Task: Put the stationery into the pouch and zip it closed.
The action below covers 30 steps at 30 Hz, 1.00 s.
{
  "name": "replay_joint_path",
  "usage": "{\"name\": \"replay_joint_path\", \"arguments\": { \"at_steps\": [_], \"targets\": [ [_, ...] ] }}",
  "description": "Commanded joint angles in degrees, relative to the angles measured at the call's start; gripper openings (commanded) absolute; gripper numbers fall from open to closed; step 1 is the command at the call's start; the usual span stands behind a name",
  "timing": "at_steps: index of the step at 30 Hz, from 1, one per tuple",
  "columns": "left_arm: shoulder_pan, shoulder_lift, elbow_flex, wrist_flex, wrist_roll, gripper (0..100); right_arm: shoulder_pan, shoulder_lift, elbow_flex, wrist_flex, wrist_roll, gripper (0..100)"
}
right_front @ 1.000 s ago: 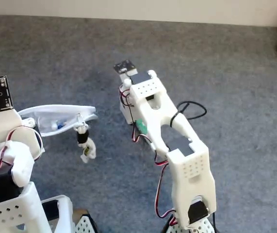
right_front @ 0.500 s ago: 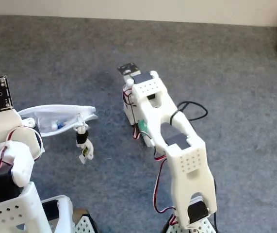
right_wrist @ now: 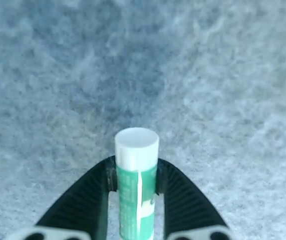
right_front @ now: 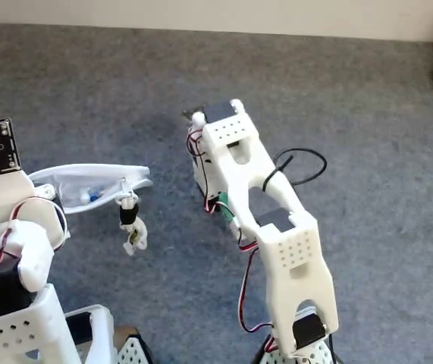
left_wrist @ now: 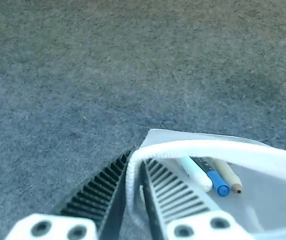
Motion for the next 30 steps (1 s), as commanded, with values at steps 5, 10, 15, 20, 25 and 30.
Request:
{"name": "replay_joint_path", "arguments": {
  "at_steps": [5, 10, 15, 20, 25, 30],
  "targets": [
    [-0.57, 1.45, 1.01, -0.18, 0.62, 1, -1.27, -16.48, 7.16, 0.92, -0.35, 0.5],
    [-0.57, 1.45, 1.01, -0.18, 0.62, 1, -4.09, -26.59, 15.87, 0.75, -0.35, 0.5],
    [-0.57, 1.45, 1.01, 0.00, 0.62, 1, -5.58, -34.51, 23.43, -3.91, -0.62, 0.5],
    [-0.57, 1.45, 1.10, 0.09, 0.62, 1, -5.58, -44.09, 30.11, -8.48, -0.70, 0.5],
    [-0.57, 1.45, 1.10, 0.09, 0.62, 1, -5.58, -52.79, 37.85, -14.55, -0.70, 0.5],
    [-0.57, 1.45, 1.10, 0.09, 0.62, 1, -5.67, -60.35, 43.91, -19.82, -0.79, 0.5]
  ]
}}
